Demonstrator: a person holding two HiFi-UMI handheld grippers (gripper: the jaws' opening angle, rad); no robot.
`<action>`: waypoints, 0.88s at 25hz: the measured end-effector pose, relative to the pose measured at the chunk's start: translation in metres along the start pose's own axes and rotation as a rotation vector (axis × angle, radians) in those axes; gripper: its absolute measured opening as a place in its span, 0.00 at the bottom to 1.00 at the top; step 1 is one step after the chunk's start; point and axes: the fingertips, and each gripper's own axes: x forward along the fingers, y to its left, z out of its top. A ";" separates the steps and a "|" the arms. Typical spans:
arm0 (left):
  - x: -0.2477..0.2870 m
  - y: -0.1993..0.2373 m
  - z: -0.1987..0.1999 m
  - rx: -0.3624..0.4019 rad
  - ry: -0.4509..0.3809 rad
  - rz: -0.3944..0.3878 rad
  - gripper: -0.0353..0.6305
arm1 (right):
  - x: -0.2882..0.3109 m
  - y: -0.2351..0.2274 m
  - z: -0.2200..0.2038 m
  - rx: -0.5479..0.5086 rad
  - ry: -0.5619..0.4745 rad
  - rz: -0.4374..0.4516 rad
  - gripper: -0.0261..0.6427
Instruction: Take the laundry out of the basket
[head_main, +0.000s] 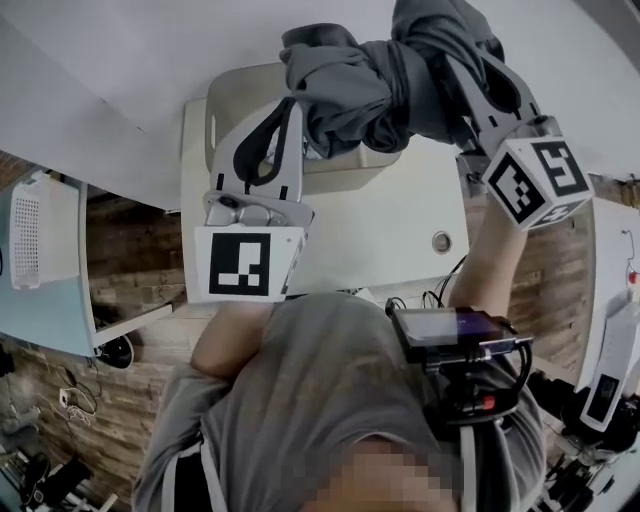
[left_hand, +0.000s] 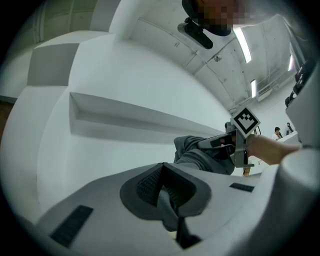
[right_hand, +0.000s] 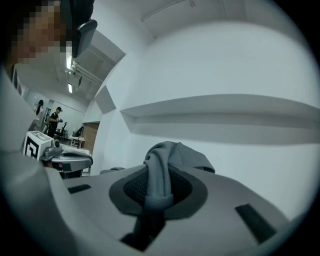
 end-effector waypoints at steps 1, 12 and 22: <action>-0.002 -0.007 0.003 -0.004 -0.005 -0.005 0.06 | -0.014 -0.005 0.004 -0.003 -0.004 -0.019 0.12; 0.001 -0.085 0.017 -0.020 -0.044 -0.121 0.06 | -0.153 -0.046 -0.005 -0.031 0.041 -0.219 0.12; 0.013 -0.109 0.010 0.008 -0.020 -0.122 0.06 | -0.187 -0.042 -0.102 0.018 0.143 -0.205 0.12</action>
